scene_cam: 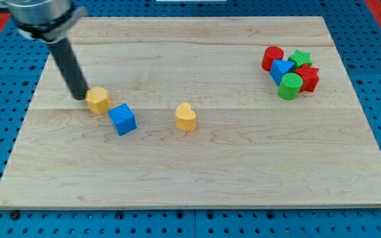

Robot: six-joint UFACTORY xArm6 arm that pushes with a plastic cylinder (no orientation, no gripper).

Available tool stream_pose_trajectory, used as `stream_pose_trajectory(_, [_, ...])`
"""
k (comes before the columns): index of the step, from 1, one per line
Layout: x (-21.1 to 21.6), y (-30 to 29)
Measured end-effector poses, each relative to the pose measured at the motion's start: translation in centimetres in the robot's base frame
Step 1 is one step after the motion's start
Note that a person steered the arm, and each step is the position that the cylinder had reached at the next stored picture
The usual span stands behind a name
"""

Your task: Move blue ciube towards center

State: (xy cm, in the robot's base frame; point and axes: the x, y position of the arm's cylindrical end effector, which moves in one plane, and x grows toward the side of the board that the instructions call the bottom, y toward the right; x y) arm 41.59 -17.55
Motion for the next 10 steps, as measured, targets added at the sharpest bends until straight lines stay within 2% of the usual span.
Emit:
stream_pose_trajectory(1, [0.8, 5.0])
stream_pose_trajectory(2, [2.7, 4.9])
stream_pose_trajectory(4, [4.0, -3.5])
stream_pose_trajectory(5, [7.7, 0.3])
stream_pose_trajectory(6, [7.7, 10.5])
stream_pose_trajectory(7, [7.7, 15.5])
stream_pose_trajectory(9, [12.0, 12.2])
stream_pose_trajectory(10, [12.7, 11.0])
